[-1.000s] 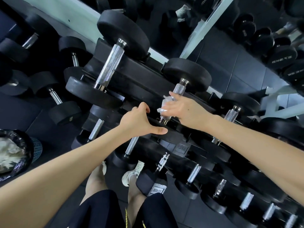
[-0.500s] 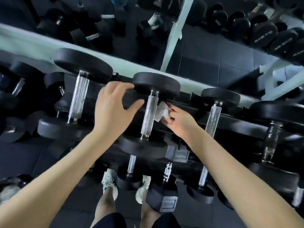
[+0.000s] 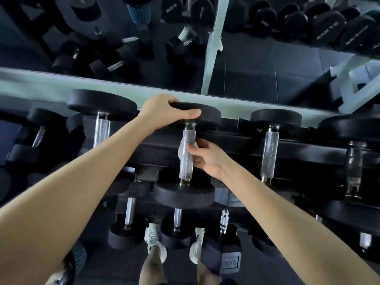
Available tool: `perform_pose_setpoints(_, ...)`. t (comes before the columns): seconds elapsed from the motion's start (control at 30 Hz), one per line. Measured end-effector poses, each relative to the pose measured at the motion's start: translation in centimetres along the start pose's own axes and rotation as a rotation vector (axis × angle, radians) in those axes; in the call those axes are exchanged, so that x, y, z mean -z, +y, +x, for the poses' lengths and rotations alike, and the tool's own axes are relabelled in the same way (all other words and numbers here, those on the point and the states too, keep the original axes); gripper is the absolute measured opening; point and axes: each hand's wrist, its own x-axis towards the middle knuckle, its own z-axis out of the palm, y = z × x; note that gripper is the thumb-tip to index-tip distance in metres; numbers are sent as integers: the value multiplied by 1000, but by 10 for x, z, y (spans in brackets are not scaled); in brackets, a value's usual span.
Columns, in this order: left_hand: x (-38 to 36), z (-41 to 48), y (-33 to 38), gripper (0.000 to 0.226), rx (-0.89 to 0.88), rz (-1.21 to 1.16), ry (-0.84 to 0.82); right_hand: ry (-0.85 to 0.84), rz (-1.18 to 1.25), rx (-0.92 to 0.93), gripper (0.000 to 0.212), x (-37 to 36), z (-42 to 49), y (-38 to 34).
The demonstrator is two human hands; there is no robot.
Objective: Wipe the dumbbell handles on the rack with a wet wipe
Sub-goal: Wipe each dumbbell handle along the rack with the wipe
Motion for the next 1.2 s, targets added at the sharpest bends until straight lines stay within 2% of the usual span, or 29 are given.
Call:
perform_pose_setpoints(0.13,-3,3,2,67,11,-30,52,58,8,34,19,-1,2,2)
perform_pose_setpoints(0.23,-3,4,0,62,17,-34,65,116,29,48,18,-5,1,4)
perform_pose_setpoints(0.47,1,10,-12,57,14,-185,9,250,-3,33,27,-12,-3,0)
perform_pose_setpoints(0.6,4,14,-28,37,17,-393,-109,416,-8,54,70,-17,0,-1)
perform_pose_setpoints(0.63,3,14,-33,35,23,-471,-134,449,8,57,75,-18,3,0)
perform_pose_setpoints(0.7,1,16,-44,37,54,-619,-144,514,4,64,73,-25,9,4)
perform_pose_setpoints(0.8,5,15,-51,31,103,-738,-95,566,-102,110,46,-37,14,11)
perform_pose_setpoints(0.83,10,14,-50,29,115,-697,-71,553,-133,122,34,-40,12,14)
perform_pose_setpoints(0.9,17,12,-44,27,91,-456,-31,507,-176,133,16,-41,4,17)
perform_pose_setpoints(0.93,19,10,-39,30,57,-318,-26,473,-185,138,18,-38,0,18)
perform_pose_setpoints(1.03,10,5,-21,52,-29,-61,21,346,-107,93,47,-29,-16,18)
perform_pose_setpoints(1.07,7,5,-16,55,-39,-27,54,321,-44,82,47,-25,-20,15)
perform_pose_setpoints(1.13,6,7,-13,57,-15,-53,83,307,64,90,33,-17,-23,11)
perform_pose_setpoints(1.2,9,10,-17,53,23,-112,52,300,51,151,33,-16,-23,8)
